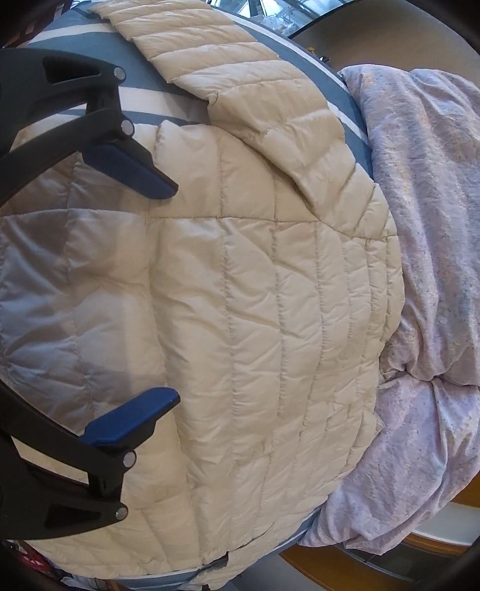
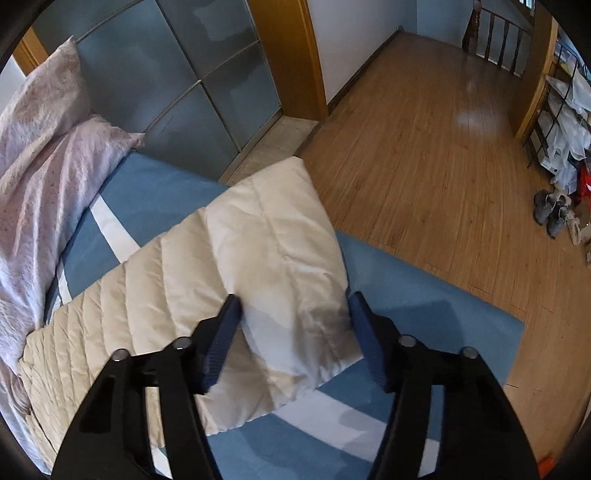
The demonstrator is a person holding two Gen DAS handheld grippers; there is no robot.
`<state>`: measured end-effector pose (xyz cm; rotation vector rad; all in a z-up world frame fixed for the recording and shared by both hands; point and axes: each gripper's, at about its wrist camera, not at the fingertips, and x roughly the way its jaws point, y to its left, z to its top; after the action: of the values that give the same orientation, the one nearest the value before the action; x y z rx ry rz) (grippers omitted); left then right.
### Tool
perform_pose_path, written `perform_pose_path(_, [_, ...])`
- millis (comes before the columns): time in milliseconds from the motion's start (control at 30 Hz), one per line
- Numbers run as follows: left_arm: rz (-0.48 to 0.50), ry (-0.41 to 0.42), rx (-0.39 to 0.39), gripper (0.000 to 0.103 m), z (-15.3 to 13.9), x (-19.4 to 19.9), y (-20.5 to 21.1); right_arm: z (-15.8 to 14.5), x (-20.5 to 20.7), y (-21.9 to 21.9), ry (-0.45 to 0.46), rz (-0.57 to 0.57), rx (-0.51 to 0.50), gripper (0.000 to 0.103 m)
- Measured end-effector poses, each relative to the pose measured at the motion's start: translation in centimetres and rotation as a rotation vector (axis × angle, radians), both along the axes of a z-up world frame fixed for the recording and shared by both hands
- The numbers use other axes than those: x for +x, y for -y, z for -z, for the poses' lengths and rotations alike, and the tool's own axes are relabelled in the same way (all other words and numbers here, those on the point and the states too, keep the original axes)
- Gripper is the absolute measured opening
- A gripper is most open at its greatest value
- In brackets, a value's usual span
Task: Fold large clothes
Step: 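Grasp the cuff of the sleeve with the right gripper and fold it onto the jacket back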
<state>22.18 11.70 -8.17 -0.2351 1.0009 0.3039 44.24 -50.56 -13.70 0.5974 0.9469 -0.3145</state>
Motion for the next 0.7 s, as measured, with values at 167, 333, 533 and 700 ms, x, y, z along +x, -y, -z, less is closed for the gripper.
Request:
perform_pose_path(167, [0.002,0.009,0.011,0.101,-0.4,-0.2,-0.1,-0.3,0.3,-0.6,0.011,-0.045,-0.014,0.019])
perform_pose_path(333, [-0.022,0.009,0.037,0.101,-0.8,-1.1,-1.1,-2.6,0.7,-3.3,0.028,-0.08,-0.13,0.011])
perform_pose_path(533, [-0.136,0.036,0.11,0.101,-1.6,-3.1,-3.7,-9.2,0.4,-12.8,0.182,-0.268,-0.249,0.01])
perform_pose_path(700, [-0.212,0.054,0.166,0.101,-1.9,-4.9,-5.7,-12.5,-0.4,-23.6,0.278,-0.491,-0.268,0.01])
